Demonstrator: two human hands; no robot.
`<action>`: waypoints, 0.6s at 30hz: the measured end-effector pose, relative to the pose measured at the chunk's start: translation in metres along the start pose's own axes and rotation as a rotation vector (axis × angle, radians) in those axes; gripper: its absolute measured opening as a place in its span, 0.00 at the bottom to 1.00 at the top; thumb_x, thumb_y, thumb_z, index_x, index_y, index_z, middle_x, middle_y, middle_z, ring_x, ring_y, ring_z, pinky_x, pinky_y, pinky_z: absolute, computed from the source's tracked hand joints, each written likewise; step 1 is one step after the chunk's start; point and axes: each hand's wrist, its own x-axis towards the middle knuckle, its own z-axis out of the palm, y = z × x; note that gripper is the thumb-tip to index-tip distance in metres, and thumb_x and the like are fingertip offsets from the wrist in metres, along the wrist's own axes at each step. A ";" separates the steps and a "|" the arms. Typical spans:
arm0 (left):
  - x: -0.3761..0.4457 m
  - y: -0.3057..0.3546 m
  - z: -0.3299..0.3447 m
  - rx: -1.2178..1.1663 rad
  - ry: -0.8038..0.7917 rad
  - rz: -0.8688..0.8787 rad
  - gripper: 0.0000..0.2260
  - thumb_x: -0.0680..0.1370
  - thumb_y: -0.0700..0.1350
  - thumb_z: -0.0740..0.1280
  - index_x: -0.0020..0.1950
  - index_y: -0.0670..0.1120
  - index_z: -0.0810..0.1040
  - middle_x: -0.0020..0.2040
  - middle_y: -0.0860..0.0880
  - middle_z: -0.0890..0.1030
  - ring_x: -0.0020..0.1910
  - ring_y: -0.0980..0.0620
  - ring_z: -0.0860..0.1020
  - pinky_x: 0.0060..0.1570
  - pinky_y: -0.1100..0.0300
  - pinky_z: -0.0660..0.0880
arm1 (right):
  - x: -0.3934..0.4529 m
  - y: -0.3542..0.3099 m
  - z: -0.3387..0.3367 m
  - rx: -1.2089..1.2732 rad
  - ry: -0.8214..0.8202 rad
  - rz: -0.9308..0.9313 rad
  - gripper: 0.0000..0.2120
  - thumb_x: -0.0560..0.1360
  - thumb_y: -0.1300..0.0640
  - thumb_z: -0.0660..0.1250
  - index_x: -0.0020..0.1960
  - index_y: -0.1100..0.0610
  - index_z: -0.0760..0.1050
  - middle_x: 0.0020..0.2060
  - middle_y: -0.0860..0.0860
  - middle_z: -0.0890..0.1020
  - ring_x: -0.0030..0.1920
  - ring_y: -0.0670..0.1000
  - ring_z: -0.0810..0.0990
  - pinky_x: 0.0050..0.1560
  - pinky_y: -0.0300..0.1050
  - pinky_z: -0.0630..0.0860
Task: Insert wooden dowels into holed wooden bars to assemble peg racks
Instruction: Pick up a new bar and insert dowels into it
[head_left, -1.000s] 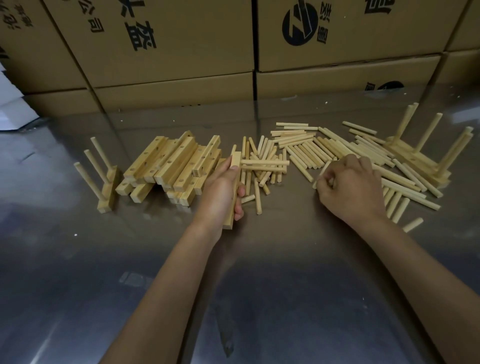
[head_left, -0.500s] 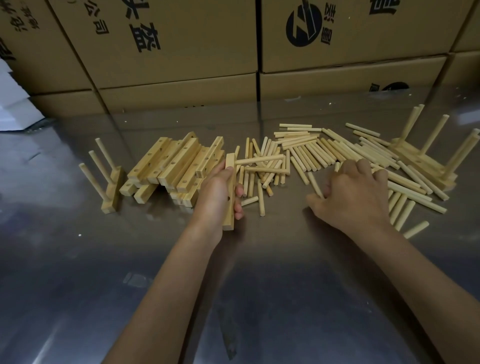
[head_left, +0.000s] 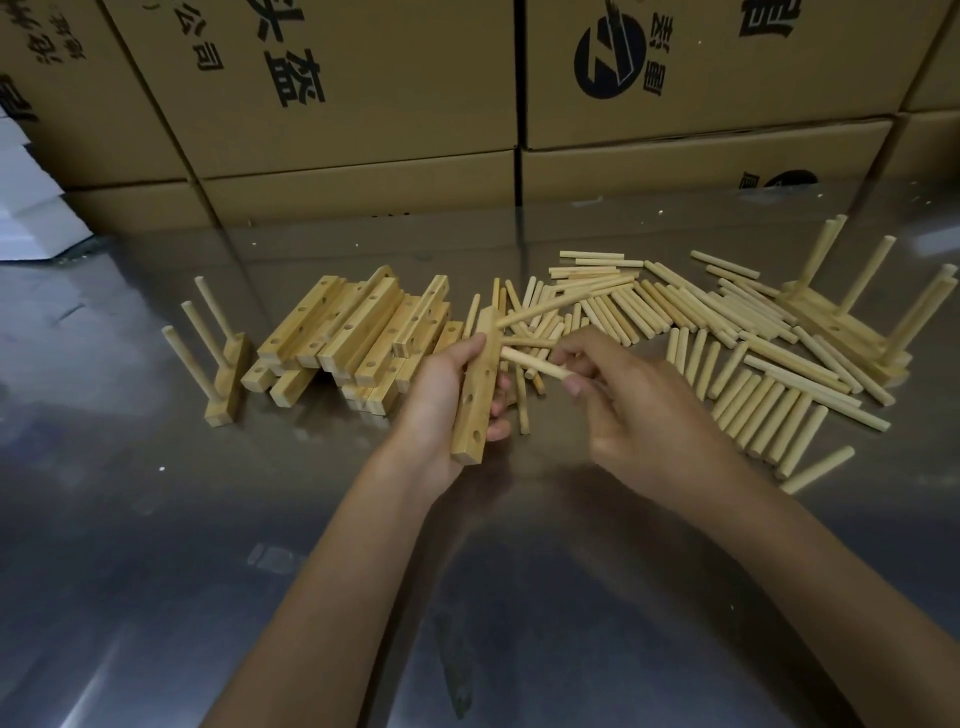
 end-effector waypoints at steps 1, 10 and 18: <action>-0.001 -0.001 0.003 0.012 -0.021 -0.008 0.13 0.84 0.49 0.58 0.55 0.41 0.76 0.34 0.47 0.72 0.29 0.53 0.66 0.23 0.63 0.62 | -0.001 -0.004 0.002 0.042 0.005 -0.037 0.13 0.79 0.64 0.63 0.59 0.50 0.75 0.42 0.43 0.78 0.38 0.37 0.75 0.33 0.31 0.70; -0.007 -0.001 0.013 0.006 -0.074 -0.014 0.14 0.85 0.49 0.54 0.56 0.41 0.74 0.34 0.47 0.68 0.29 0.53 0.64 0.23 0.64 0.60 | -0.001 -0.003 0.006 -0.041 0.192 -0.080 0.17 0.76 0.60 0.60 0.60 0.55 0.81 0.39 0.46 0.73 0.45 0.46 0.70 0.43 0.35 0.67; -0.008 -0.002 0.013 0.099 -0.038 0.034 0.14 0.85 0.51 0.55 0.55 0.43 0.75 0.34 0.47 0.70 0.28 0.53 0.64 0.23 0.63 0.60 | -0.004 -0.004 0.010 -0.103 0.194 -0.152 0.10 0.77 0.59 0.68 0.57 0.56 0.81 0.39 0.44 0.69 0.44 0.43 0.68 0.42 0.37 0.65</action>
